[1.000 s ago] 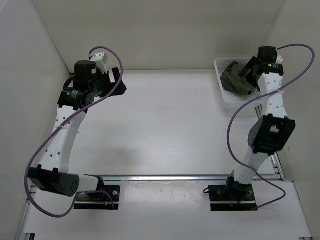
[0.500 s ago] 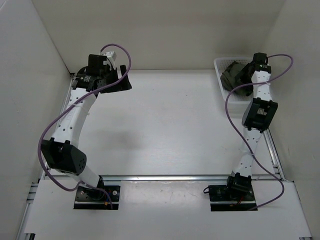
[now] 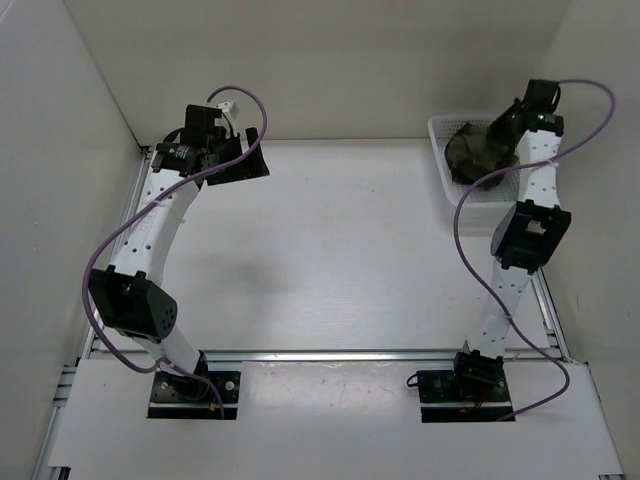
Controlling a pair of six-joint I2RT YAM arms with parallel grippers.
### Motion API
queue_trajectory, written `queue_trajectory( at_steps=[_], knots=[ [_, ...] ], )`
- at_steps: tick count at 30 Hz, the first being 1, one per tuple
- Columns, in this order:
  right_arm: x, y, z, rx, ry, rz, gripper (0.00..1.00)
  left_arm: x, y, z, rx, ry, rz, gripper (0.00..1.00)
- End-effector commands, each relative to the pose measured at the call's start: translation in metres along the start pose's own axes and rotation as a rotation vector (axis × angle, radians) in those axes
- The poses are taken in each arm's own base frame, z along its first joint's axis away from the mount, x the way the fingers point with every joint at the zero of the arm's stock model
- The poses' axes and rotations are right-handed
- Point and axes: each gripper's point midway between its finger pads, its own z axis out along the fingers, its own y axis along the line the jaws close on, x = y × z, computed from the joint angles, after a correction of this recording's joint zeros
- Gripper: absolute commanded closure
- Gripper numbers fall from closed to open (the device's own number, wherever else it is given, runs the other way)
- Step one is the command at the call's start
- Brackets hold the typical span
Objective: Fold and stack the shorts
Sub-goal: Grab the shorts from the pile, then move the shorts to the center of the board, then flatten the shorts out
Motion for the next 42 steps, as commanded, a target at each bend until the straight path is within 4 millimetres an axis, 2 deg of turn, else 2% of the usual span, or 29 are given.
queue_trajectory(
  at_steps=[1, 3, 4, 6, 8, 9, 10, 11, 12, 13, 14, 16, 17, 18, 20, 21, 22, 23, 26, 28, 31, 32, 33, 34, 35, 38, 39, 41, 42],
  knots=[
    [-0.086, 0.132, -0.187, -0.428, -0.318, -0.102, 1.0, -0.015, -0.009, -0.033, 0.014, -0.078, -0.015, 0.0],
    [-0.088, 0.158, -0.233, -0.531, -0.355, -0.154, 1.0, -0.016, -0.009, -0.045, 0.006, -0.098, -0.025, 0.0],
    [-0.088, 0.177, -0.272, -0.611, -0.395, -0.188, 1.0, -0.014, -0.001, -0.048, -0.017, -0.096, -0.034, 0.0],
    [-0.067, 0.21, -0.33, -0.784, -0.387, -0.281, 1.0, -0.017, 0.015, -0.064, -0.047, -0.12, -0.062, 0.0],
    [-0.031, 0.236, -0.362, -0.916, -0.338, -0.393, 1.0, -0.022, 0.022, -0.079, -0.066, -0.155, -0.086, 0.0],
    [-0.017, 0.243, -0.389, -0.965, -0.344, -0.439, 1.0, -0.021, 0.027, -0.084, -0.077, -0.155, -0.104, 0.0],
    [0.01, 0.255, -0.401, -1.014, -0.3, -0.48, 1.0, -0.029, 0.034, -0.094, -0.09, -0.184, -0.118, 0.0],
    [0.026, 0.258, -0.406, -1.029, -0.292, -0.531, 1.0, -0.031, 0.037, -0.102, -0.098, -0.197, -0.126, 0.0],
    [0.066, 0.261, -0.41, -1.063, -0.215, -0.572, 1.0, -0.034, 0.043, -0.11, -0.113, -0.209, -0.139, 0.0],
    [0.096, 0.251, -0.403, -1.049, -0.166, -0.621, 1.0, -0.035, 0.046, -0.113, -0.121, -0.212, -0.145, 0.0],
    [0.134, 0.257, -0.407, -1.085, -0.101, -0.661, 1.0, -0.037, 0.049, -0.119, -0.126, -0.227, -0.15, 0.0],
    [0.179, 0.247, -0.412, -1.108, -0.045, -0.743, 1.0, -0.039, 0.049, -0.129, -0.122, -0.244, -0.155, 0.0],
    [0.235, 0.234, -0.387, -1.079, 0.107, -0.765, 1.0, -0.04, 0.052, -0.136, -0.128, -0.262, -0.161, 0.0],
    [0.261, 0.223, -0.376, -1.052, 0.168, -0.778, 0.93, -0.041, 0.055, -0.137, -0.135, -0.266, -0.166, 0.0],
    [0.318, 0.201, -0.354, -0.988, 0.317, -0.805, 0.55, -0.031, 0.053, -0.135, -0.118, -0.243, -0.167, 0.0],
    [0.339, 0.187, -0.341, -0.944, 0.38, -0.818, 0.38, -0.026, 0.052, -0.131, -0.107, -0.224, -0.169, 0.0],
    [0.364, 0.162, -0.323, -0.851, 0.473, -0.82, 0.27, -0.017, 0.053, -0.122, -0.096, -0.191, -0.173, 0.0],
    [0.376, 0.151, -0.317, -0.802, 0.5, -0.824, 0.24, -0.011, 0.049, -0.117, -0.068, -0.166, -0.175, 0.0],
    [0.367, 0.12, -0.297, -0.654, 0.458, -0.765, 0.24, 0.018, 0.039, -0.091, -0.049, -0.057, -0.156, 0.0],
    [0.353, 0.107, -0.294, -0.609, 0.427, -0.708, 0.42, 0.041, 0.029, -0.073, -0.025, 0.02, -0.135, 0.0],
    [0.346, 0.08, -0.277, -0.498, 0.422, -0.611, 0.73, 0.079, 0.027, -0.045, -0.052, 0.143, -0.14, 0.0],
    [0.346, 0.074, -0.275, -0.479, 0.427, -0.586, 0.73, 0.107, 0.03, -0.035, -0.071, 0.219, -0.163, 0.0],
    [0.351, 0.065, -0.272, -0.448, 0.459, -0.541, 0.72, 0.122, 0.03, -0.029, -0.077, 0.254, -0.176, 0.0],
    [0.359, 0.048, -0.263, -0.404, 0.497, -0.512, 0.56, 0.14, 0.029, -0.025, -0.086, 0.302, -0.187, 0.0],
    [0.364, 0.04, -0.261, -0.384, 0.523, -0.49, 0.44, 0.179, 0.024, -0.016, -0.076, 0.397, -0.182, 0.0],
    [0.385, 0.022, -0.252, -0.368, 0.599, -0.437, 0.12, 0.224, -0.004, -0.016, -0.012, 0.469, -0.231, 0.0],
    [0.39, 0.017, -0.246, -0.357, 0.631, -0.41, 0.1, 0.251, -0.005, -0.018, -0.019, 0.52, -0.277, 0.0],
    [0.405, 0.011, -0.245, -0.372, 0.707, -0.375, 0.1, 0.271, -0.012, -0.014, -0.017, 0.544, -0.297, 0.0],
    [0.411, 0.011, -0.24, -0.374, 0.729, -0.361, 0.1, 0.289, -0.015, -0.017, -0.017, 0.578, -0.307, 0.0]
  ],
)
